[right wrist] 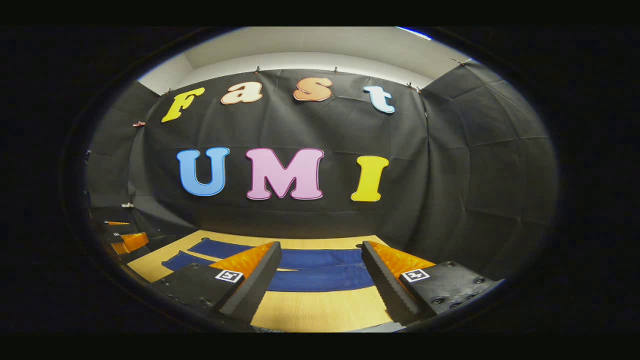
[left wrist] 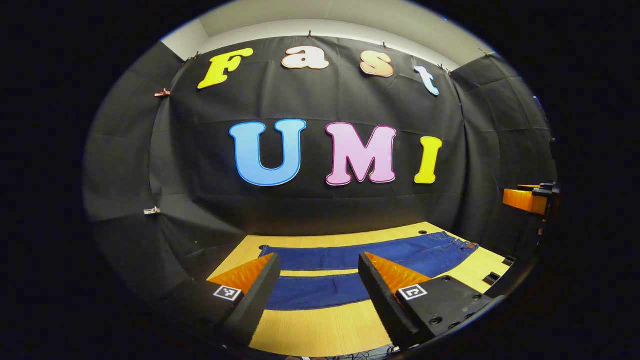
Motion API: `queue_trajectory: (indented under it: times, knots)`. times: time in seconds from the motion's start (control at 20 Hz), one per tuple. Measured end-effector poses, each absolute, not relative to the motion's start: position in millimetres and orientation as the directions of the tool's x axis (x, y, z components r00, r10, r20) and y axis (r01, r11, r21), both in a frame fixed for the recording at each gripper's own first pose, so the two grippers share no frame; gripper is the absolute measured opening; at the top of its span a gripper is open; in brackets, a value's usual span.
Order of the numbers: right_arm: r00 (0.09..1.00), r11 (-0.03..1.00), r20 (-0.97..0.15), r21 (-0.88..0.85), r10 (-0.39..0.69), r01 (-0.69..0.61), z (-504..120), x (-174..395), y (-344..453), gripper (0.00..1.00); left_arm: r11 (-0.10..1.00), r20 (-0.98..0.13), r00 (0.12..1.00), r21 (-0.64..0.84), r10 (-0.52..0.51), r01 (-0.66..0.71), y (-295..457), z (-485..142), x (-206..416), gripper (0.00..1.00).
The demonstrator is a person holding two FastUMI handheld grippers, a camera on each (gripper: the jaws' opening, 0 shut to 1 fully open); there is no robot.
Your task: Grasp the waist and the cuffs of the jeans and fold them to make the two legs overlap; first hold the waist and fold one-third of the jeans toward the cuffs, then hold the cuffs and fold the remaining one-third in the same direction to finish folding.
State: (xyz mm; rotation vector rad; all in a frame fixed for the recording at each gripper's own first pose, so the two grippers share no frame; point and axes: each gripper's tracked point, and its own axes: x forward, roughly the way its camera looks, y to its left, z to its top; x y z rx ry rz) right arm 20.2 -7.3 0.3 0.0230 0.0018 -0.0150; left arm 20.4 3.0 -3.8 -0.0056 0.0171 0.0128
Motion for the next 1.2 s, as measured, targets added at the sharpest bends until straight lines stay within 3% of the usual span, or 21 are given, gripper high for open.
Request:
queue_trajectory:
  times: [0.35,0.4,0.65,0.85,1.0,1.2]
  knots:
    - [0.999,1.000,-0.018,-0.004,-0.030,0.030,-9.6,28.6,-12.3,0.95,1.000,-0.047,0.999,0.012,0.024,-0.023,14.3,-21.7,42.3,0.98]
    - [0.999,0.999,-0.019,-0.008,-0.036,0.036,-9.9,30.3,-14.0,0.99,0.999,-0.053,0.998,0.024,0.023,-0.021,18.1,-25.0,47.0,0.98]
    - [0.997,0.997,-0.017,-0.026,-0.074,0.074,-8.1,40.4,-25.1,0.95,0.991,-0.106,0.994,0.130,-0.024,0.038,48.6,-59.2,69.8,0.98]
    - [0.993,0.993,-0.013,-0.005,-0.118,0.118,-5.7,40.7,-35.9,0.95,0.928,-0.239,0.969,0.347,-0.056,0.139,96.5,-114.3,89.9,0.98]
    - [0.988,0.988,-0.033,-0.028,-0.153,0.152,-12.7,39.8,-41.5,0.98,0.877,-0.363,0.928,0.417,-0.083,0.241,132.8,-159.9,102.7,0.98]
    - [0.982,0.983,-0.063,-0.066,-0.178,0.174,-24.0,29.7,-47.1,0.95,0.713,-0.550,0.833,0.560,-0.060,0.421,179.6,-229.2,116.9,0.98]
